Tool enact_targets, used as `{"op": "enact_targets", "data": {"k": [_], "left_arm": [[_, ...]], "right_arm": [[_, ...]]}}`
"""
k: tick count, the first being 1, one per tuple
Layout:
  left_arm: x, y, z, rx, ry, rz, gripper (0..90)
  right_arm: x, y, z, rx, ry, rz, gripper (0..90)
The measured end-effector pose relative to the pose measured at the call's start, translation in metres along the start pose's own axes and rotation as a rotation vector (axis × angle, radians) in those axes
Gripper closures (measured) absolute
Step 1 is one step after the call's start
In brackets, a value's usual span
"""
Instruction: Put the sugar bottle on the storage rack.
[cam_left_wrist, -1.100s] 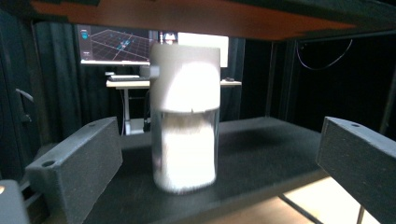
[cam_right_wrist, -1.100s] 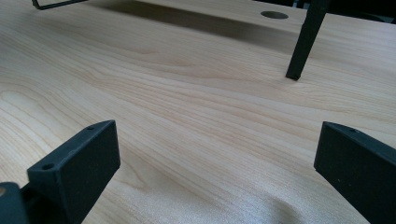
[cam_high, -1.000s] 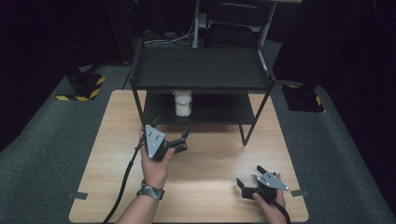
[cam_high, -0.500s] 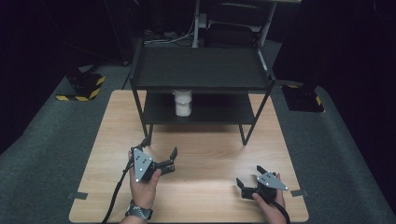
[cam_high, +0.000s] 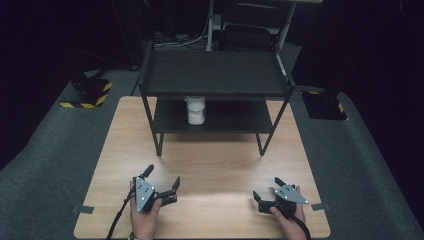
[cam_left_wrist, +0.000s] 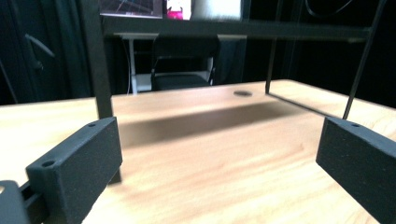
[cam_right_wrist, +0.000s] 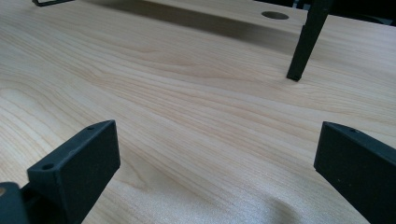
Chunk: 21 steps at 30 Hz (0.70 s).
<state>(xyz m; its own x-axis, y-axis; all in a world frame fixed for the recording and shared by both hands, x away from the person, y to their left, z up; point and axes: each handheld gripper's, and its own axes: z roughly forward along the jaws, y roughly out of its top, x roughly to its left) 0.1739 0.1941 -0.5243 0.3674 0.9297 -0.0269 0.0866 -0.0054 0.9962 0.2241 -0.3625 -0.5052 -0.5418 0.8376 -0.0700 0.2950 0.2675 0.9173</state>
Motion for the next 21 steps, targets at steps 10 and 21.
{"op": "enact_targets", "data": {"k": [10,21], "left_arm": [[0.0052,-0.0045,-0.0055,0.107,-0.007,0.007,0.5],[0.0068,0.0012,-0.0055,0.224,0.009,0.048,0.4]], "right_arm": [[-0.0002,0.0,-0.0002,-0.001,0.0,0.004,0.0],[0.0003,-0.0002,-0.0001,-0.002,-0.005,0.007,0.0]]}}
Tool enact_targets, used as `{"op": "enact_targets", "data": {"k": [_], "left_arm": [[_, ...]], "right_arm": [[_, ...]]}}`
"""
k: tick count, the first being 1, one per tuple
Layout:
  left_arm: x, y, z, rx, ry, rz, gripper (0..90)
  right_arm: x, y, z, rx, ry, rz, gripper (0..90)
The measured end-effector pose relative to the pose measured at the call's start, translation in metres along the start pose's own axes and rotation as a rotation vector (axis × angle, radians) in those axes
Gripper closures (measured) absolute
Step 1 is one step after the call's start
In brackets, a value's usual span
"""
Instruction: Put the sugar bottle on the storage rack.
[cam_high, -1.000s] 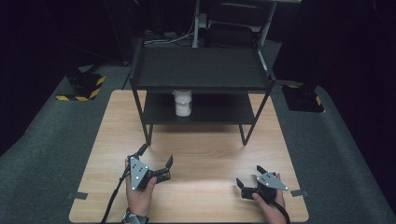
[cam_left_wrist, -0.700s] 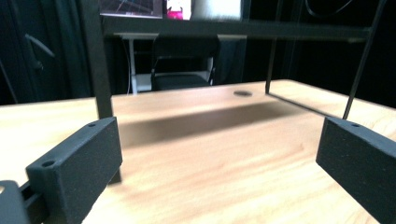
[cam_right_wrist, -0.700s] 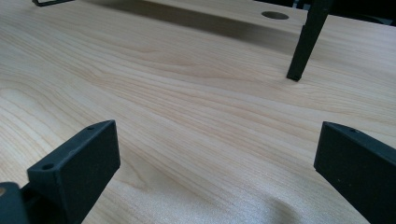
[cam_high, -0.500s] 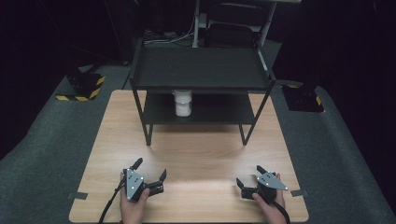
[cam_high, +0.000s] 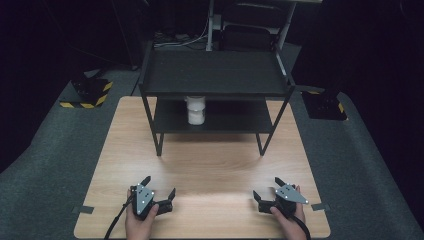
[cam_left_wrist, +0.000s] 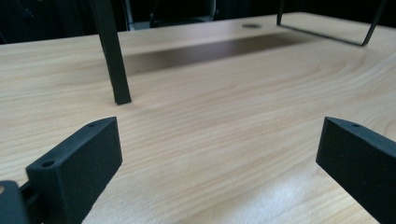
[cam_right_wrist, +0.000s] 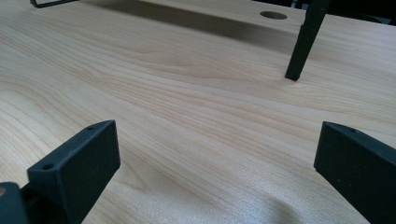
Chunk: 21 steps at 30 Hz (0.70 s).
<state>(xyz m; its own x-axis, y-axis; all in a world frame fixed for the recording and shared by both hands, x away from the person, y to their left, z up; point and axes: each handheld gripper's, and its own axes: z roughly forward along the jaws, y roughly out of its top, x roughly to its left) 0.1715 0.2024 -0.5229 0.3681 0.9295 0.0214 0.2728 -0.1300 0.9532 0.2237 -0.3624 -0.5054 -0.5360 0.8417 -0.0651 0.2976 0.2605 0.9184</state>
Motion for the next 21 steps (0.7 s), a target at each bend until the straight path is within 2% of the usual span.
{"op": "enact_targets", "data": {"k": [3,6,8,21], "left_arm": [[0.0012,0.0015,0.0002,0.014,0.004,-0.009,0.5],[0.0051,0.0027,0.0007,0.022,-0.012,-0.038,0.5],[0.0051,0.0014,0.0,0.016,-0.008,-0.056,0.5],[0.0039,0.0002,-0.002,0.012,-0.021,-0.043,0.5]], "right_arm": [[0.0002,-0.0001,-0.0001,0.0,-0.001,0.0,0.0],[0.0006,-0.0001,-0.0001,0.0,-0.003,-0.001,0.0],[0.001,0.0,-0.0002,0.0,-0.004,-0.002,0.0],[0.0011,-0.0006,-0.0006,-0.002,-0.002,-0.008,0.0]]}}
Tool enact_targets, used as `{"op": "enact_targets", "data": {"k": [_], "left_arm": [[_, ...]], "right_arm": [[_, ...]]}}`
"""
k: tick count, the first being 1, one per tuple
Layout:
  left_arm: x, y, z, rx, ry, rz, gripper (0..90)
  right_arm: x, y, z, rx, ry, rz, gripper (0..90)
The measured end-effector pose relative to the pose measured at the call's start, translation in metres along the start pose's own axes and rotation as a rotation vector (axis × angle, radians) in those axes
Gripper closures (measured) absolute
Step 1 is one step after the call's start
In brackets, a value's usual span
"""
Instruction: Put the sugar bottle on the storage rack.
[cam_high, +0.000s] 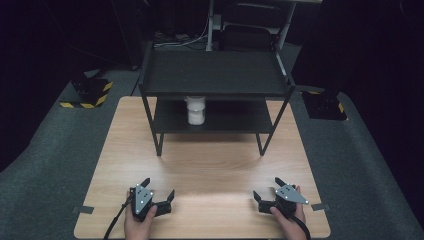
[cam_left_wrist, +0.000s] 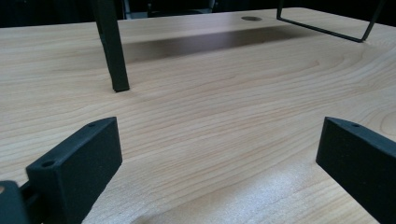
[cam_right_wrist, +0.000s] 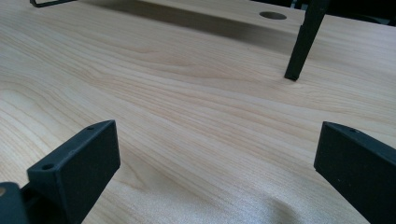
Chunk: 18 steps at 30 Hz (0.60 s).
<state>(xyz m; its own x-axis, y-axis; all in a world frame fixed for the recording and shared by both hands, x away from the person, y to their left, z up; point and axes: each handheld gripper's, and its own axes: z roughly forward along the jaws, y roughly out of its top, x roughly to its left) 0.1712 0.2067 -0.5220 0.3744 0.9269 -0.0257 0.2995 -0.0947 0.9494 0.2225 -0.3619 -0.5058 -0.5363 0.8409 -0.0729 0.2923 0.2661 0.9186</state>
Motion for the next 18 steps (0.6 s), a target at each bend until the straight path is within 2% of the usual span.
{"op": "enact_targets", "data": {"k": [4,8,9,13,15,18], "left_arm": [[0.001,0.004,0.002,0.02,-0.003,-0.008,0.5],[0.01,0.008,0.003,0.048,-0.058,-0.013,0.5],[0.012,0.008,0.003,0.046,-0.069,-0.013,0.5],[0.01,0.001,-0.001,0.007,-0.064,-0.003,0.5],[0.011,-0.001,-0.001,-0.001,-0.065,-0.015,0.5],[0.014,-0.001,0.0,-0.001,-0.074,-0.032,0.5]], "right_arm": [[0.002,0.0,0.0,0.002,-0.007,-0.004,0.1],[0.002,0.001,0.0,0.007,-0.004,-0.016,0.1],[0.002,0.001,0.0,0.007,-0.003,-0.018,0.1],[0.005,0.002,0.001,0.012,-0.023,-0.008,0.1],[0.005,0.003,0.001,0.015,-0.029,0.005,0.0],[0.006,0.003,0.001,0.014,-0.031,-0.004,0.1]]}}
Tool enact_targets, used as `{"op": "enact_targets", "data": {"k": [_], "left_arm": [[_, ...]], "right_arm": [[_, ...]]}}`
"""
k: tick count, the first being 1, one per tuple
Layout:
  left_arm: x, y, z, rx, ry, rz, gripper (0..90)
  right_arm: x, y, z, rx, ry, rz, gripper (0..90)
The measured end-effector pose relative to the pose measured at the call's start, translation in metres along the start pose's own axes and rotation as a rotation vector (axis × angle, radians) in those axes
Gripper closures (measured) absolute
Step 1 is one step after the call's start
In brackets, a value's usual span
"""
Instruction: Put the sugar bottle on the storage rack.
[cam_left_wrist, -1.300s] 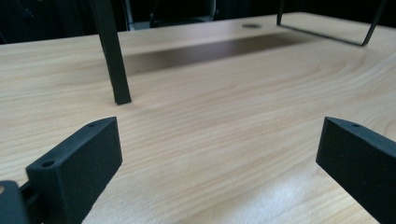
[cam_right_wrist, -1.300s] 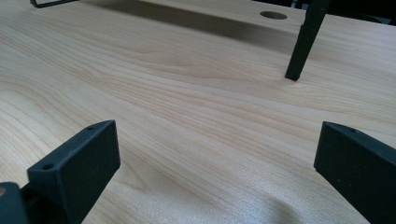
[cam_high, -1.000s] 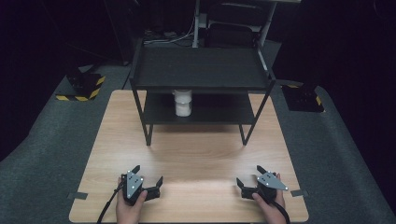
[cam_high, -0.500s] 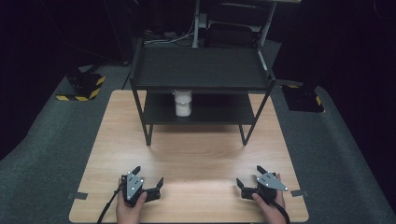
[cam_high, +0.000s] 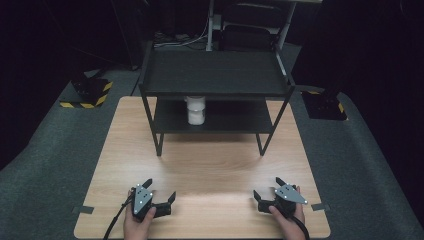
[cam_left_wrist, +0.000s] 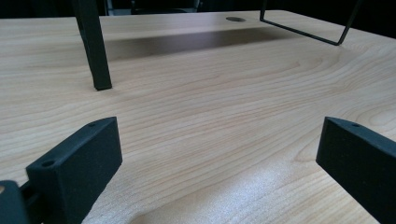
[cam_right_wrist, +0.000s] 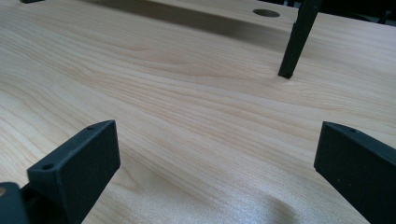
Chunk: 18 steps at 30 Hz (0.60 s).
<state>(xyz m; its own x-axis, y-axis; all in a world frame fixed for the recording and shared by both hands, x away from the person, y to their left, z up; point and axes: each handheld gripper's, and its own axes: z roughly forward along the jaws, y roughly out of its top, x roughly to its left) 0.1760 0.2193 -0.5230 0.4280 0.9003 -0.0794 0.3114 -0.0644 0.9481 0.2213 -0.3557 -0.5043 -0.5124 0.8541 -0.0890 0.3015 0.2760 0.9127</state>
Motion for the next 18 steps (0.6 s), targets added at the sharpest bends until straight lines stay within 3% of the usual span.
{"op": "enact_targets", "data": {"k": [18], "left_arm": [[-0.0041,-0.0004,0.0,-0.002,0.015,0.022,0.5]], "right_arm": [[0.0031,-0.002,-0.001,-0.01,-0.015,-0.012,0.1]]}}
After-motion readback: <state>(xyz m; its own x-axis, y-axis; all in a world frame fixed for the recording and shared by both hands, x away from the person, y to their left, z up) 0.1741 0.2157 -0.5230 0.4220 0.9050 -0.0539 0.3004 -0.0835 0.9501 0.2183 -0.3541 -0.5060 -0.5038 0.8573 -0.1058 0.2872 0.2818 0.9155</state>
